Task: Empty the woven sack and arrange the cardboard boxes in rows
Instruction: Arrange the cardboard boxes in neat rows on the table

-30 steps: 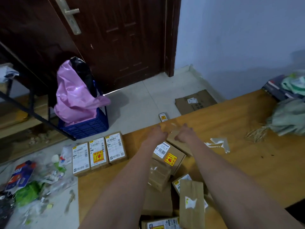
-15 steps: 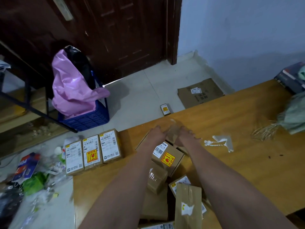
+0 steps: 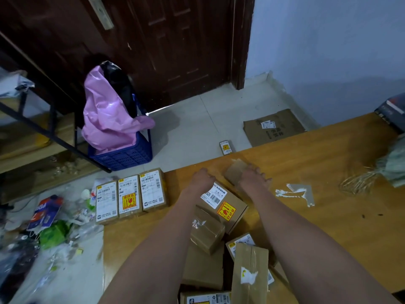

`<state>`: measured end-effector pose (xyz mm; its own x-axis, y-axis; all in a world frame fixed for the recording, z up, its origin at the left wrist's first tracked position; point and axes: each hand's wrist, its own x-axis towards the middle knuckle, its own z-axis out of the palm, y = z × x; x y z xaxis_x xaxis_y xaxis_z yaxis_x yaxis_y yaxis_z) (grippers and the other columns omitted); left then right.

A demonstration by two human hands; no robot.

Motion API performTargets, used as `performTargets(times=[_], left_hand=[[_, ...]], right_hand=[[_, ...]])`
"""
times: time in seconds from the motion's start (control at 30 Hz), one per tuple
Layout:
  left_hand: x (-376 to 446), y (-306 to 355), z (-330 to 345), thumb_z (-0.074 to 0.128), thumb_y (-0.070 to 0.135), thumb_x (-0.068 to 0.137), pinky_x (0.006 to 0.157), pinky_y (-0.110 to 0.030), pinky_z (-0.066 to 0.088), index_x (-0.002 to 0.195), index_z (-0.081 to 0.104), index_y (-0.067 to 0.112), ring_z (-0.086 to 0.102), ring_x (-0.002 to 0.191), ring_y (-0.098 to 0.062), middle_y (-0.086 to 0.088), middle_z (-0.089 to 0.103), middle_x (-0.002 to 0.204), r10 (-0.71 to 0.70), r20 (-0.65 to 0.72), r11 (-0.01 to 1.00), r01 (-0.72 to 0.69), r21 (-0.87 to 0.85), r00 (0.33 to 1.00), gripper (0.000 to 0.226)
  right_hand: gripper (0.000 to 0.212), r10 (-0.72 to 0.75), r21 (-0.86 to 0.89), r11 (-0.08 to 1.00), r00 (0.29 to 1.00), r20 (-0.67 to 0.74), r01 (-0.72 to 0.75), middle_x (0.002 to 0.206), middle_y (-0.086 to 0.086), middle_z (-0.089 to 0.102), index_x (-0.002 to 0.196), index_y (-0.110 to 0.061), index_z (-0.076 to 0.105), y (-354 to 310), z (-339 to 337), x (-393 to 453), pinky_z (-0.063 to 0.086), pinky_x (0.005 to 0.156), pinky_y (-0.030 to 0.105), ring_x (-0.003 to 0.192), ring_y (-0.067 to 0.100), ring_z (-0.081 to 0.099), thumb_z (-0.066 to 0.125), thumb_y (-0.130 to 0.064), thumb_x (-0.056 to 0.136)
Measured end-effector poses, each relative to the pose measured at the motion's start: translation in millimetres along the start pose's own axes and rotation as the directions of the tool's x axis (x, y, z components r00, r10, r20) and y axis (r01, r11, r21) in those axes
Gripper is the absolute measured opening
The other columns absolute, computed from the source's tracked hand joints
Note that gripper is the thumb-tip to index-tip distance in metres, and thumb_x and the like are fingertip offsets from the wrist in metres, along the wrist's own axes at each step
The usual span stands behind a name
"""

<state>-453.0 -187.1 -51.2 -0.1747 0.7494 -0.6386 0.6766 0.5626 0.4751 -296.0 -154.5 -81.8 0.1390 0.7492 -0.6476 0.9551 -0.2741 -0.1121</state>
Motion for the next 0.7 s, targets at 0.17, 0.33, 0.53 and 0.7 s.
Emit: performTargets(times=[0.17, 0.33, 0.53, 0.7], left_hand=[[-14.3, -10.7, -23.7, 0.046, 0.031, 0.100, 0.108, -0.038, 0.042, 0.151, 0.032, 0.013, 0.048, 0.131, -0.030, -0.011, 0.043, 0.150, -0.007, -0.017, 0.997, 0.005, -0.081, 1.000, 0.055], [-32.2, -25.8, -60.9, 0.046, 0.029, 0.101, 0.107, -0.036, 0.038, 0.149, 0.036, 0.011, 0.044, 0.135, -0.031, -0.012, 0.039, 0.153, -0.027, -0.105, 0.986, 0.009, -0.167, 0.994, 0.052], [-60.7, -69.9, -102.7, 0.039, 0.029, 0.103, 0.104, -0.045, 0.046, 0.137, 0.049, 0.008, 0.052, 0.124, -0.034, -0.015, 0.053, 0.139, -0.046, -0.103, 0.890, -0.006, -0.456, 0.994, 0.041], [-88.7, -128.9, -134.5, 0.034, 0.044, 0.103, 0.088, -0.042, 0.051, 0.106, 0.054, 0.010, 0.060, 0.090, -0.028, -0.011, 0.061, 0.103, -0.043, 0.043, 0.740, 0.061, -0.669, 0.998, 0.039]], right_hand=[[0.107, -0.055, 0.201, 0.975, 0.982, -0.180, 0.091, 0.153, 0.018, 0.031, 0.156, -0.013, 0.013, -23.0, -26.1, -29.4, 0.018, 0.114, 0.054, 0.140, 0.039, 0.029, 0.060, -0.067, 0.076], [0.075, -0.160, 0.618, 0.769, 0.985, -0.065, 0.166, 0.138, 0.008, 0.053, 0.139, -0.020, 0.048, -63.4, -39.9, -66.4, 0.038, 0.108, 0.049, 0.125, 0.030, 0.050, 0.050, -0.062, 0.077], [0.031, -0.367, 0.923, 0.380, 0.925, 0.097, 0.054, 0.085, 0.006, 0.069, 0.093, -0.018, 0.067, -104.4, -26.1, -128.8, 0.050, 0.074, 0.033, 0.076, 0.022, 0.063, 0.046, -0.041, 0.093], [0.038, -0.451, 0.954, 0.253, 0.854, 0.260, -0.157, 0.098, 0.013, 0.073, 0.101, -0.013, 0.069, -136.4, 18.5, -157.3, 0.051, 0.077, 0.036, 0.086, 0.027, 0.066, 0.045, -0.041, 0.092]])
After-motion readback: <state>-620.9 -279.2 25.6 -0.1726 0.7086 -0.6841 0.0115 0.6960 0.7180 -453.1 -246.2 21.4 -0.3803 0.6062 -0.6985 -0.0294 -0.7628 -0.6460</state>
